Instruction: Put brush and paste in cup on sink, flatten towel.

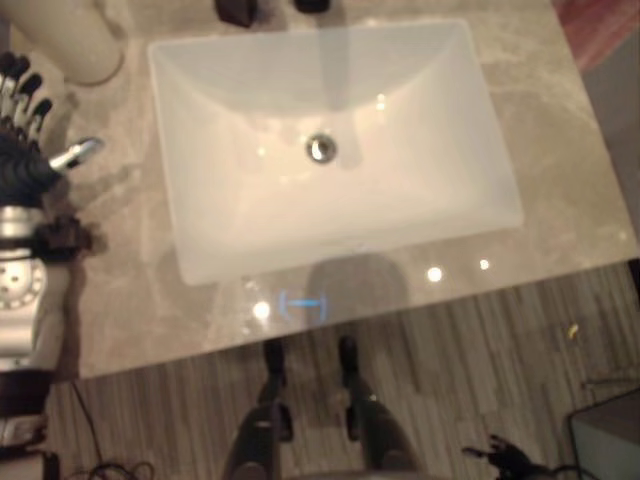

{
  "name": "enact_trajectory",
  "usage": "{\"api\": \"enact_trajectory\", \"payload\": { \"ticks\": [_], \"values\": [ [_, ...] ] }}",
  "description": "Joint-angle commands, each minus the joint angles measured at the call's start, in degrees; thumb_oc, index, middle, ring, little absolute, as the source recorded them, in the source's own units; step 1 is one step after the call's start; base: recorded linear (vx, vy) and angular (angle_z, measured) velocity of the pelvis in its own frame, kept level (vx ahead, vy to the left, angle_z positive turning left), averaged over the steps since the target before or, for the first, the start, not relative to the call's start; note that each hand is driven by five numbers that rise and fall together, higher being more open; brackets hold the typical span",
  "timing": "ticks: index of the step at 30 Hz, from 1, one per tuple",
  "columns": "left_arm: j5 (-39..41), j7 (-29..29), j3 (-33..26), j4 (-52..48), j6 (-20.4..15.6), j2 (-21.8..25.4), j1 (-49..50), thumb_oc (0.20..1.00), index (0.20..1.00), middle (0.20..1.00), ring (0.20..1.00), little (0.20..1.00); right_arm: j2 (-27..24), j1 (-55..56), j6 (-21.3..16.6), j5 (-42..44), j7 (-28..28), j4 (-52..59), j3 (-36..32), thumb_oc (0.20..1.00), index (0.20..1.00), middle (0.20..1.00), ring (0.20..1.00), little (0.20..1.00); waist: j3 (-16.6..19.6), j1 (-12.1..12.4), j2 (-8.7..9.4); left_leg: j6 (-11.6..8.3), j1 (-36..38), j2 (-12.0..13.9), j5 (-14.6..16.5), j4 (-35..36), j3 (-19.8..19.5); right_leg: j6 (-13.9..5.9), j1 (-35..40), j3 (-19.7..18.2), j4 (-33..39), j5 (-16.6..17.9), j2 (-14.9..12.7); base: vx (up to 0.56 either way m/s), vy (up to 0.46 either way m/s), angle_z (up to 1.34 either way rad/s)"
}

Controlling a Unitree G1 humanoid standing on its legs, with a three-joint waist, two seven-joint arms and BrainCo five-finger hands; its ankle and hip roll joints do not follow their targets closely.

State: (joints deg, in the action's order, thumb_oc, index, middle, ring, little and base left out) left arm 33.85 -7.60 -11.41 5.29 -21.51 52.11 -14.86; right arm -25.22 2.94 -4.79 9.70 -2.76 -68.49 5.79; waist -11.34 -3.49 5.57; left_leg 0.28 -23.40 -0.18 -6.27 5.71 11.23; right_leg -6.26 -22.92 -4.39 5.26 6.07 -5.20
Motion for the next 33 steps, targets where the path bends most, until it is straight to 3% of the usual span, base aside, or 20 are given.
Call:
{"api": "enact_trajectory", "payload": {
  "ticks": [1,12,33],
  "values": [
    [-0.96,-1.76,1.03,4.54,-0.98,0.26,-3.69,1.0,1.0,1.0,1.0,1.0,-2.62,0.78,0.01,2.45,0.21,-1.69,1.59,1.0,1.0,1.0,1.0,1.0,-1.28,-2.29,-0.52,1.92,1.64,-0.96,5.08,-0.71,-6.29,-0.65,2.31,2.46,-0.26,-1.29,-0.16,0.05,0.02,0.0],
    [-0.89,-2.53,3.43,5.01,-1.0,3.34,-7.9,1.0,1.0,1.0,1.0,1.0,-3.0,1.18,-0.07,3.31,0.24,-1.36,1.37,1.0,1.0,1.0,1.0,1.0,-1.92,-2.89,-0.97,1.88,0.72,-1.21,5.15,-0.71,-6.96,-0.83,1.98,2.77,-0.26,-1.47,-0.33,0.03,0.009,0.01],
    [-0.67,-2.36,5.51,6.74,-0.29,4.94,-9.57,1.0,1.0,1.0,1.0,1.0,-4.05,0.44,-0.49,4.31,0.54,-0.62,1.72,1.0,1.0,1.0,1.0,1.0,-2.92,-2.71,-1.11,1.86,1.12,-1.03,5.37,-0.71,-6.91,-0.3,1.95,1.8,-0.26,-2.17,0.03,0.01,0.001,0.0]
  ]
}}
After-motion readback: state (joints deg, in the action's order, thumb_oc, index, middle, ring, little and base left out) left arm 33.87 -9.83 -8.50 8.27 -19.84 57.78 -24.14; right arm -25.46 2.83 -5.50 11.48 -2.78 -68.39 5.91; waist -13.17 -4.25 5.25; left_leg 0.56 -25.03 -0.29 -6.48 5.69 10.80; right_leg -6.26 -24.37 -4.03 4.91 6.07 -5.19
